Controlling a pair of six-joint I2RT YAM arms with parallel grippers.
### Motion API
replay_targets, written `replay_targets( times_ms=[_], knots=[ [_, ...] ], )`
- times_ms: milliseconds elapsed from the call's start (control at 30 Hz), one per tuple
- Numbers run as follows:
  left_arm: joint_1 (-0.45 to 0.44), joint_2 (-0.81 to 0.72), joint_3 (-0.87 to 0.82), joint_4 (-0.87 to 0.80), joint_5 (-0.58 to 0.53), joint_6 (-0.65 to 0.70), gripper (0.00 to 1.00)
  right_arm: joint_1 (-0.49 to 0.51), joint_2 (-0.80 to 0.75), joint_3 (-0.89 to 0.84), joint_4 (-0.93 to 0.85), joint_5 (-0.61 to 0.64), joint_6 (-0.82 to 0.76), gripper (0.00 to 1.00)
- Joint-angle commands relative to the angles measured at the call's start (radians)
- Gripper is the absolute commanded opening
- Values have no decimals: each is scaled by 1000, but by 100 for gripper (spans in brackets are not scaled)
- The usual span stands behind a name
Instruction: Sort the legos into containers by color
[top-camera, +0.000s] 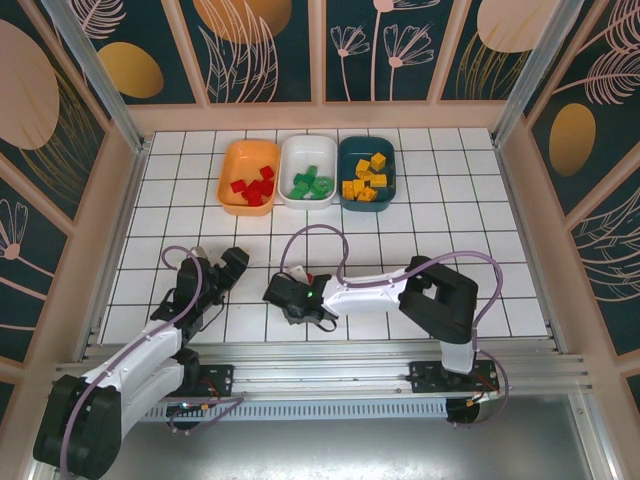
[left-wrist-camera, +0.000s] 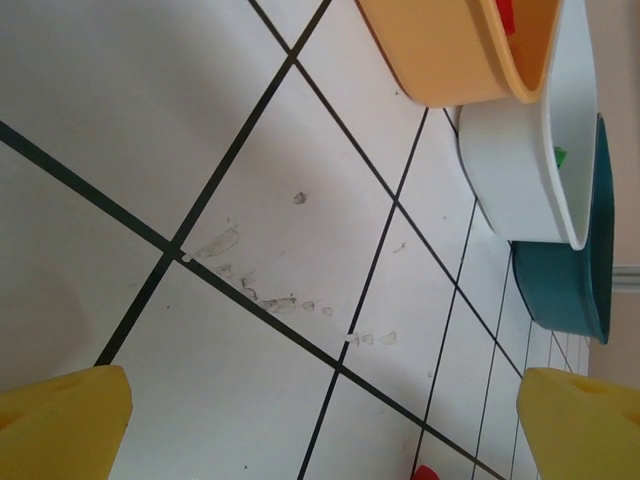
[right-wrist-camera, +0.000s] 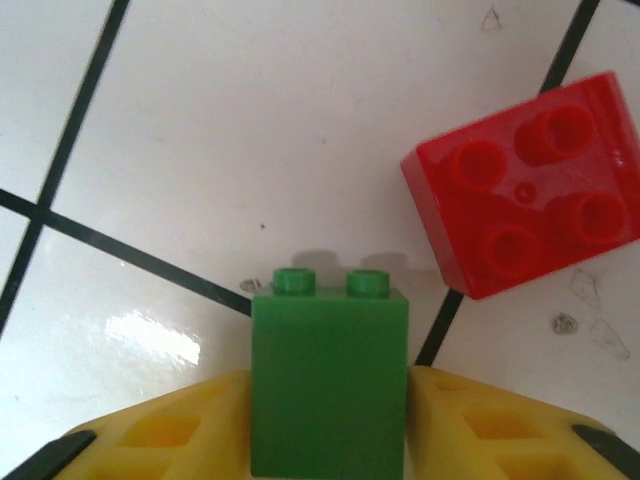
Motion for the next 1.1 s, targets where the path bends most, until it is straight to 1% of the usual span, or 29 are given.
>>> replay_targets(
  times_ms=[0, 167, 233, 333, 400, 467, 567, 633, 767, 867, 933, 1000, 1067],
  knots=[
    [-3, 13, 15, 14, 7, 11, 99, -3, 19, 18, 26, 41, -3, 34],
    [-4, 40, 15, 42, 21, 13, 99, -4, -56, 17, 37, 74, -16, 26],
    [-4, 56, 24, 46, 28, 22, 99, -18, -90, 35, 37, 77, -40, 25],
    [-4, 57, 25, 81, 47, 28, 98, -70, -125, 70, 34, 59, -93, 23],
    [-4, 51, 28, 94, 51, 32, 98, -126, -147, 88, 50, 54, -142, 23],
    [-4, 51, 37, 100, 68, 47, 99, -203, -154, 123, 73, 35, -202, 23],
    [-3, 58, 44, 104, 98, 54, 98, -327, -102, 214, 85, -13, -268, 23],
    [-4, 50, 32, 125, 117, 43, 99, -393, -53, 273, 85, -61, -271, 23],
    [-10, 17, 14, 153, 142, 37, 98, -488, 17, 337, 153, -102, -287, 23],
    [-16, 16, 25, 144, 160, 53, 98, -550, 90, 419, 166, -121, -311, 23],
    [-27, 29, 28, 163, 179, 53, 97, -586, 160, 507, 142, -153, -322, 24],
    [-37, 45, 37, 176, 200, 57, 97, -605, 233, 600, 96, -170, -336, 28],
    [-49, 61, 56, 178, 223, 74, 97, -609, 285, 681, 52, -156, -353, 39]
  ],
)
